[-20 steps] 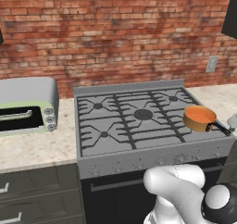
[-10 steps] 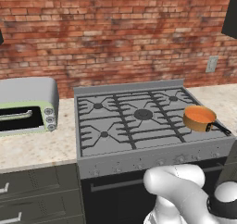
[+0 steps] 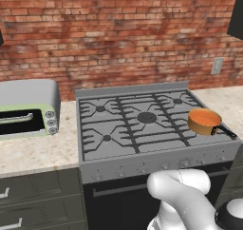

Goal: Wait until the marinara sauce is simmered to a deep red color and then turn off the stove.

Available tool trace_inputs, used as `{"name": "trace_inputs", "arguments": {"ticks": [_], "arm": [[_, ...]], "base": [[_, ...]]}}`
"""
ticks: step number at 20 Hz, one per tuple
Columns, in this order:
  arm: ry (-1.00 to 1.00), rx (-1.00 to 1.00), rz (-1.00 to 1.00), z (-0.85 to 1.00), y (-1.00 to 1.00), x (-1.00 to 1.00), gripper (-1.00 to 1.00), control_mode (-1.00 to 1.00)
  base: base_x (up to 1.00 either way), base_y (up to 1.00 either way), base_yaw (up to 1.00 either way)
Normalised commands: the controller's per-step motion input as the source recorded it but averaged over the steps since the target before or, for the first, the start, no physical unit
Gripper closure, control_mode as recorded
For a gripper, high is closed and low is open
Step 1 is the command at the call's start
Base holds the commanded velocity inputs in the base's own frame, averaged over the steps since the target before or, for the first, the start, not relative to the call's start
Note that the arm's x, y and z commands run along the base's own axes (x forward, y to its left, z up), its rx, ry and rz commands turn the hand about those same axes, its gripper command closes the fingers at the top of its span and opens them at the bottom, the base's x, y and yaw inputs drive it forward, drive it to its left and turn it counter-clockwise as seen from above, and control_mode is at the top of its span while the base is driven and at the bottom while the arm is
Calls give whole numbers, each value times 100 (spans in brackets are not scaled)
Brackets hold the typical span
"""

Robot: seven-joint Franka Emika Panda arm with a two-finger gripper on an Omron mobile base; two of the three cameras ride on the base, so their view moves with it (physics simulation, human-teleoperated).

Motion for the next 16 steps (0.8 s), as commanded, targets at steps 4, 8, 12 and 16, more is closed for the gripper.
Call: {"name": "trace_inputs", "arguments": {"ticks": [4,8,12,16], "arm": [[-14,0,0,-52,0,-2,-100,-100],[-13,0,0,-24,0,-33,-100,-100],[-16,0,0,-27,4,-9,-100,-100],[-25,0,0,-31,0,0,-100,-100]], "base": [[0,0,0],[0,0,0],[0,0,0],[0,0,0]]}}
